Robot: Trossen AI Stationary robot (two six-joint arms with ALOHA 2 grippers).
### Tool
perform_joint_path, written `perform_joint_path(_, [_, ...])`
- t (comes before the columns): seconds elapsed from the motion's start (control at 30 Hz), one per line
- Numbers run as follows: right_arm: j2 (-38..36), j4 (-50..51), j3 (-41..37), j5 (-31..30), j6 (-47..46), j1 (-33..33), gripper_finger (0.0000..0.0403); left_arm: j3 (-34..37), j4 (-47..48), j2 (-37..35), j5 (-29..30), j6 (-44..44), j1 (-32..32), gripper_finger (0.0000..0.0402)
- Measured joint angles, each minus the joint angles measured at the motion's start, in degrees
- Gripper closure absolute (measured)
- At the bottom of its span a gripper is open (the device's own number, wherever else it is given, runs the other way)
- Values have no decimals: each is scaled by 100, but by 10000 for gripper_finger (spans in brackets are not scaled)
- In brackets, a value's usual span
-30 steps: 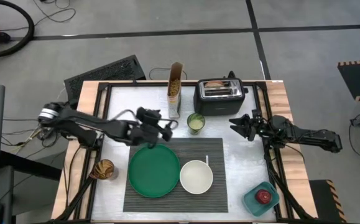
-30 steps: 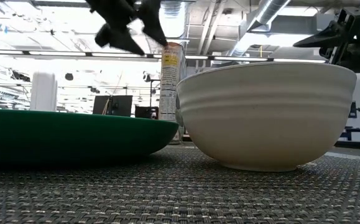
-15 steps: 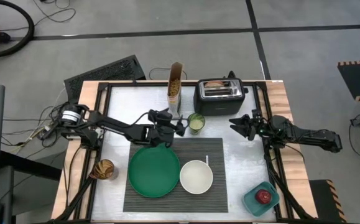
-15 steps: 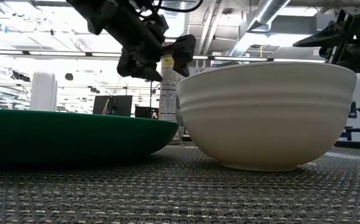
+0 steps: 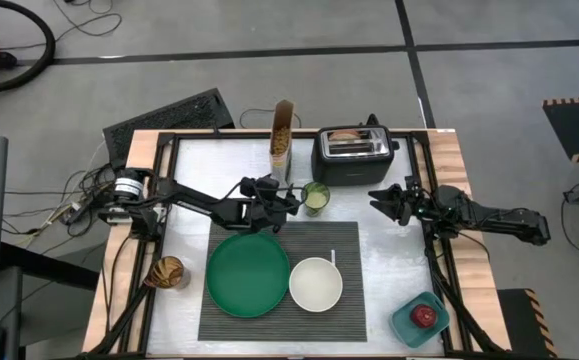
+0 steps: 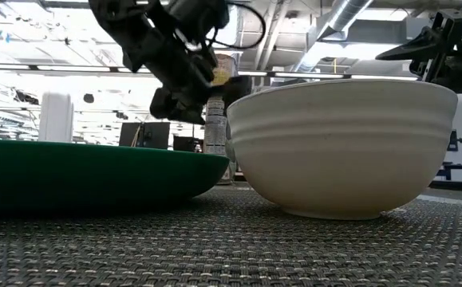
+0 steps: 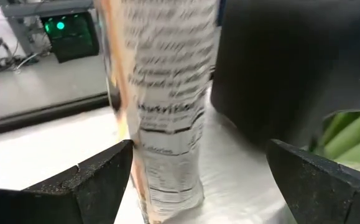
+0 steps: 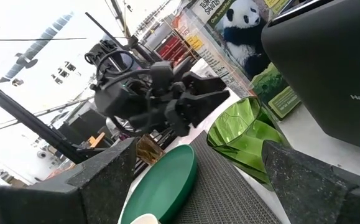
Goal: Arrange a breakfast setting
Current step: Pour the cereal into the white bowl
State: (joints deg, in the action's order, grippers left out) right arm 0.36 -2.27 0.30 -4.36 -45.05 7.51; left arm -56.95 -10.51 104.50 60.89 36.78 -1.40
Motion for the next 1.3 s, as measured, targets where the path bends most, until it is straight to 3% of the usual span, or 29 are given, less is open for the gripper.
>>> perform_joint_path(0.3, [0, 9, 0, 0, 0, 0, 29, 120, 75, 66, 47, 349, 435, 47])
perform_joint_path(0.53, [0, 9, 0, -11, 28, 2, 29, 175, 67, 66, -347, 588, 774, 47])
perform_joint_path(0.93, [-2, 14, 0, -16, -56, 2, 29, 157, -403, 637, -600, 672, 826, 49])
perform_joint_path(1.1, [0, 14, 0, -15, -108, 2, 29, 157, -406, 602, -599, 590, 826, 95])
perform_joint_path(1.3, [-2, 14, 0, -13, -108, 2, 29, 156, -381, 602, -563, 660, 840, 205])
